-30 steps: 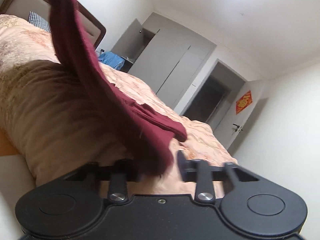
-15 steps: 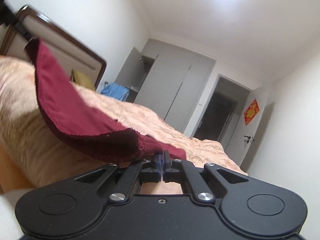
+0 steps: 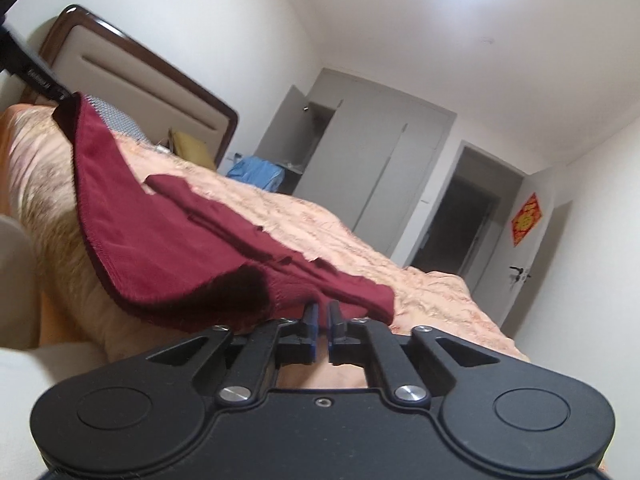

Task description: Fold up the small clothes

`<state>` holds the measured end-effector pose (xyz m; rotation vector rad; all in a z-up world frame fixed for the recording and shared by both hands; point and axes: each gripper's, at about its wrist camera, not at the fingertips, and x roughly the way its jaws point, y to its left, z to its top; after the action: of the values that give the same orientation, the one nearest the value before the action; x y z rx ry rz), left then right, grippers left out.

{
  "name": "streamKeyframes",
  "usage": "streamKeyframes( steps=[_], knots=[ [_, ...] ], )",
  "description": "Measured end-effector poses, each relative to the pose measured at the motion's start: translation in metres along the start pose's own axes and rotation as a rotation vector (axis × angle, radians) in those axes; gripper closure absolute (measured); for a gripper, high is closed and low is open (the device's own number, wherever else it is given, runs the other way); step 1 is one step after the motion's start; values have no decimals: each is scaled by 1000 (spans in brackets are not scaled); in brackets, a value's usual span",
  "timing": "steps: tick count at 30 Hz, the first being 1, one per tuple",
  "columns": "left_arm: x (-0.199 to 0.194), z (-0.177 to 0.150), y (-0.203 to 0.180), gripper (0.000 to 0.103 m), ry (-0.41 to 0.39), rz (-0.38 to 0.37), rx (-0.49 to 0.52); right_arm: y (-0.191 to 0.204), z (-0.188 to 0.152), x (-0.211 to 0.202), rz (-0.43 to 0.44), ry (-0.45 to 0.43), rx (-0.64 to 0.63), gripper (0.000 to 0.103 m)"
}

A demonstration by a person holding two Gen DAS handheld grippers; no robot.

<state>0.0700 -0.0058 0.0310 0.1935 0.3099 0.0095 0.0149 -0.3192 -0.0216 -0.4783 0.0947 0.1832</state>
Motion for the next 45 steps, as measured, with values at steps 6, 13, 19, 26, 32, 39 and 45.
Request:
streamKeyframes(
  steps=[6,13,19,26,32,39,45],
  knots=[
    [1,-3,3,97,5,-4,-1,21,-15,9,70,25,-108,47],
    [4,-2,6,97,19,-7,-6,42,-33,8,125,35,-290,37],
    [8,2,5,97,16,-8,5,38,-51,3,241,23,-392,35],
    [20,25,6,97,-10,-12,9,67,-56,15,310,-22,-525,33],
    [31,47,4,97,-42,-20,26,75,-62,21,261,-62,-570,47],
    [33,49,2,97,-46,-11,46,64,-49,8,183,-156,-534,85],
    [15,35,7,97,-95,30,38,17,-8,-7,87,-174,-236,92]
  ],
)
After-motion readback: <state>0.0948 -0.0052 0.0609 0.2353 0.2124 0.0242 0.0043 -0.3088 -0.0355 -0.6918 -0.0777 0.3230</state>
